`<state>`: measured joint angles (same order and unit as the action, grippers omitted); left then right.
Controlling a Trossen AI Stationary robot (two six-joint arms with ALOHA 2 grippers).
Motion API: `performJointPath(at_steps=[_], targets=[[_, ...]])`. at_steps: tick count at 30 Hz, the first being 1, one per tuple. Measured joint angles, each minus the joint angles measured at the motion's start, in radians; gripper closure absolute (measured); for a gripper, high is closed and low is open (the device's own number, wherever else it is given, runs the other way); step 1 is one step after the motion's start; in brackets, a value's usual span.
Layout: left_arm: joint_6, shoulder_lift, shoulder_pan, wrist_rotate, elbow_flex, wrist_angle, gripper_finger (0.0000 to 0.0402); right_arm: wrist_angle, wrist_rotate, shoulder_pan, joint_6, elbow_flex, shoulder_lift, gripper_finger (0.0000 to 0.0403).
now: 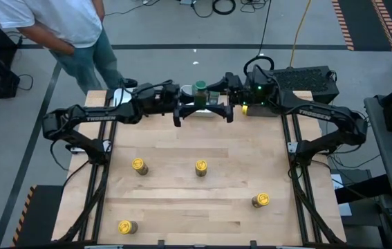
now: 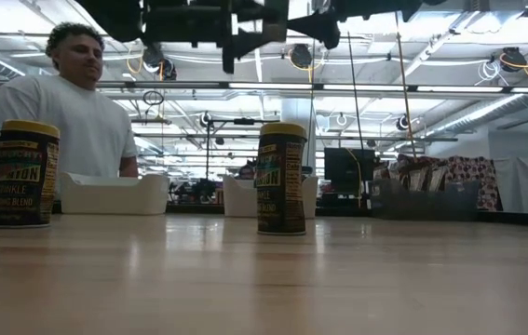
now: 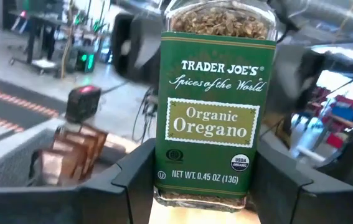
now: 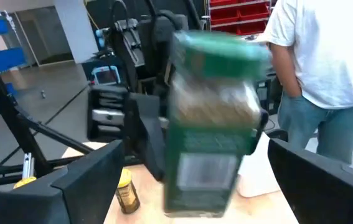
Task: Sort spices by type
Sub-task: Put the green seasoning bottle into the right white bin
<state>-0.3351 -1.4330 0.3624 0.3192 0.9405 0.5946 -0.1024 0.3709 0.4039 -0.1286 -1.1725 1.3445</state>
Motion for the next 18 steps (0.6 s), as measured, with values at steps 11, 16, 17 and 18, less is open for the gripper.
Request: performJointPath(at_steps=[11, 16, 17, 18], targets=[[-0.003, 0.000, -0.006, -0.005, 0.000, 0.021, 0.0195, -0.111, 0.002, -0.006, -0.042, 0.000, 0.048, 0.0025], [-0.003, 0.000, -0.006, -0.008, 0.000, 0.021, 0.0195, -0.135, 0.002, -0.007, -0.042, 0.000, 0.048, 0.0025], [-0.003, 0.000, -0.006, -0.009, 0.000, 0.022, 0.0195, -0.142, 0.002, -0.007, -0.044, 0.000, 0.048, 0.0025], [-0.003, 0.000, -0.006, -0.009, 0.000, 0.023, 0.0195, -0.147, 0.002, -0.007, -0.048, 0.000, 0.048, 0.0025]])
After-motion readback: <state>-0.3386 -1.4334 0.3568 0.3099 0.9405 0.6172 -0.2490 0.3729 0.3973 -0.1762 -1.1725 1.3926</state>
